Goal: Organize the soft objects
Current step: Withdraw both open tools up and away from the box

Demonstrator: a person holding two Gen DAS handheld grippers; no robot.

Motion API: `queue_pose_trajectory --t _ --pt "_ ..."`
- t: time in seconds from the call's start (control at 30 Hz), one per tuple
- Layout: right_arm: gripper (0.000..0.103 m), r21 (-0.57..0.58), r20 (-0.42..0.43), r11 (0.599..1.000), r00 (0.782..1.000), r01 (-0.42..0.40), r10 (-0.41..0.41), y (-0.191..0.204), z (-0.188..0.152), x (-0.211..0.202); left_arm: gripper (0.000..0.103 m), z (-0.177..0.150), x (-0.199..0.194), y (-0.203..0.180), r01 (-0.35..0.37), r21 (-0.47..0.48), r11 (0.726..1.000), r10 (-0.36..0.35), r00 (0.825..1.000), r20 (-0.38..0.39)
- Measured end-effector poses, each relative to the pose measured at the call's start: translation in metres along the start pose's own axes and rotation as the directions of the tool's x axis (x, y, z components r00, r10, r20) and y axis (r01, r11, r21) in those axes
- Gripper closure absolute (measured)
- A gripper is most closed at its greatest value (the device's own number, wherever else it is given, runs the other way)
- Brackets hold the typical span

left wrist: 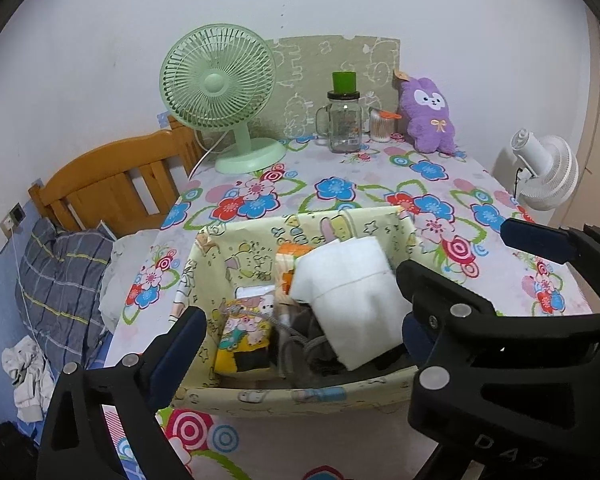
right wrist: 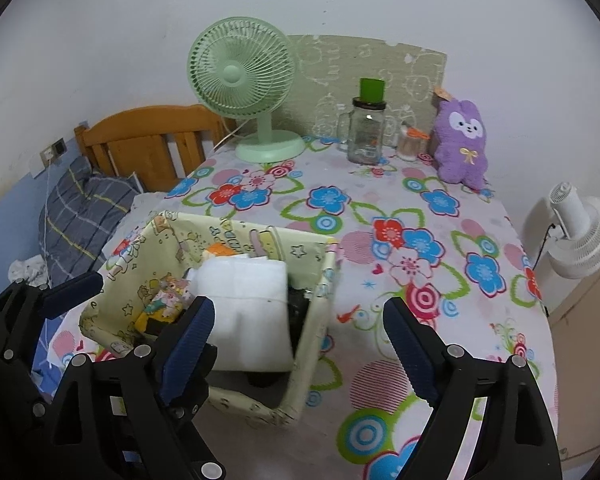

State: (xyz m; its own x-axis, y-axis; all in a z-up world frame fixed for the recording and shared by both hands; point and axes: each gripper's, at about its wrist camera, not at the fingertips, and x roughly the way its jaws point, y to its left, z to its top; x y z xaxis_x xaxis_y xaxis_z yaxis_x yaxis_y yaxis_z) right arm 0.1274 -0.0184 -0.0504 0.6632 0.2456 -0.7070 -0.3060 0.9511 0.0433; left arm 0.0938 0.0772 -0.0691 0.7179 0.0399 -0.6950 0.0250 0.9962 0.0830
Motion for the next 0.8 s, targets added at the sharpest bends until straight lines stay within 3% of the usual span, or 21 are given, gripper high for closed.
queue_pose_trajectory --t 0.37,0.57,0.8 --pt "0.002 0.042 0.079 0.998 0.995 0.055 -0.058 -0.034 -0.008 -0.034 0.003 0.007 -0.017 -0.031 0.018 0.012 1.000 -0.018 0.999 0.030" --pt "0.001 0.082 0.116 0.996 0.992 0.047 -0.056 -0.057 -0.014 -0.055 0.003 0.011 -0.029 -0.049 0.030 0.016 0.999 -0.031 0.998 0.056" --pt "0.001 0.117 0.143 0.986 0.981 0.115 -0.132 -0.081 -0.023 -0.080 0.003 0.014 -0.045 -0.067 0.031 0.019 0.999 -0.032 0.996 0.087"
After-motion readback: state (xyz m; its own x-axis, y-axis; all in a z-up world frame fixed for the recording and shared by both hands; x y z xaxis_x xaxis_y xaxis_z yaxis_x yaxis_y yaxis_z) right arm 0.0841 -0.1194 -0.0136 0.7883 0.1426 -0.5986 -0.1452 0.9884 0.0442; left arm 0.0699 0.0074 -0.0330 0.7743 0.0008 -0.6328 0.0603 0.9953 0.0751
